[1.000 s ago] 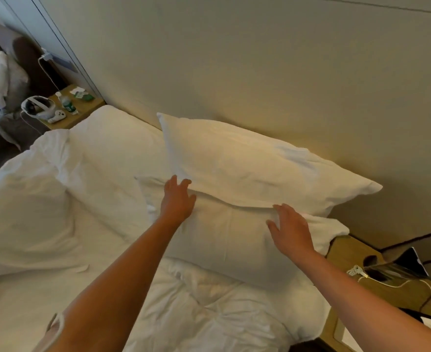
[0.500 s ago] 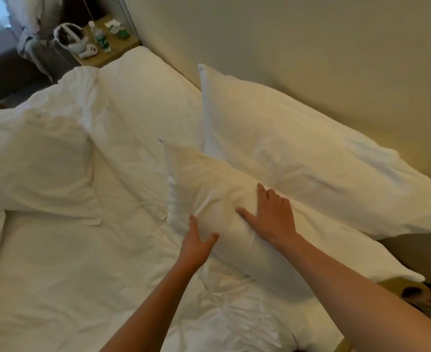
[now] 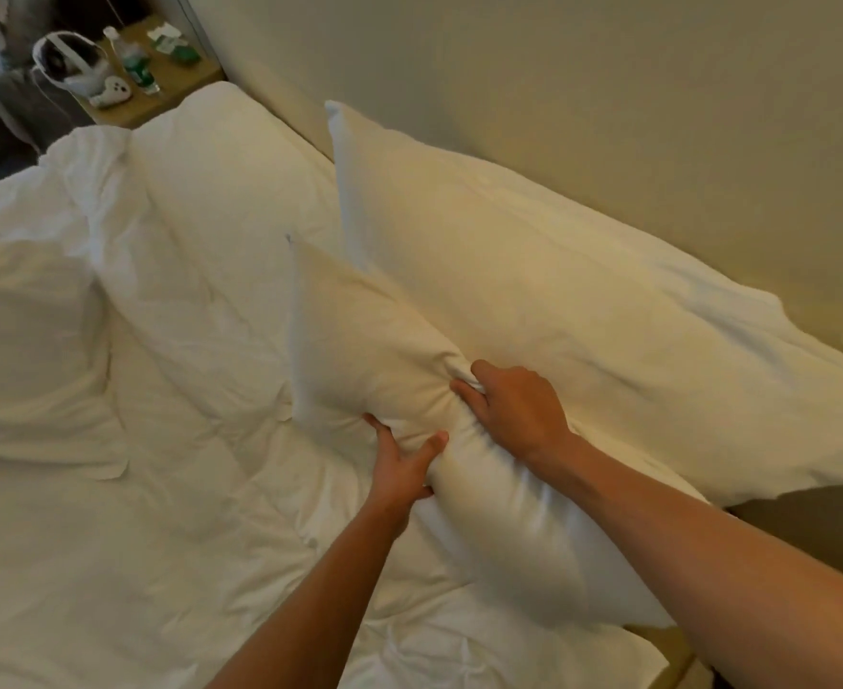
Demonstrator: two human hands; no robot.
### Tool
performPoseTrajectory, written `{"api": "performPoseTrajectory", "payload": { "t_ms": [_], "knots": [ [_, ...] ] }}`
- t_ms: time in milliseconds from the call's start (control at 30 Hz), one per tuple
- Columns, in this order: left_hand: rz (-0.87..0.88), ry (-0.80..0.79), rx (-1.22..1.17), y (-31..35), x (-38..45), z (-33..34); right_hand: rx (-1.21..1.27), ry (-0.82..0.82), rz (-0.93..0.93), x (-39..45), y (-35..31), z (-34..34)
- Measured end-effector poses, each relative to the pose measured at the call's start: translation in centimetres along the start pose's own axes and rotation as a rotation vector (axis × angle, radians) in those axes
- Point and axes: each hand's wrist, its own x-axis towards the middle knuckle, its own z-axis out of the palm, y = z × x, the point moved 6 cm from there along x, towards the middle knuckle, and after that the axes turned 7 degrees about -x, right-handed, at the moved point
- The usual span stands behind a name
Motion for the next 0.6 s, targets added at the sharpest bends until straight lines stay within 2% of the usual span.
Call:
{"api": "performPoseTrajectory", "payload": {
  "t_ms": [167,367,600],
  "knots": [
    [0.046,0.018,0.042,4.2,3.2,2.5,0.045,0.07,0.03,3.4,2.1,-2.6],
    [-0.073,0.091,0.167,-0.1,0.6,-2.1,0.197,-0.182,0.098,0.6,-0.8,3.1],
    [0.131,0.153,0.148,0.4,-4.1,-6.3,0.565,-0.278,0.117,-0.1,-7.1,2.5]
  ]
}}
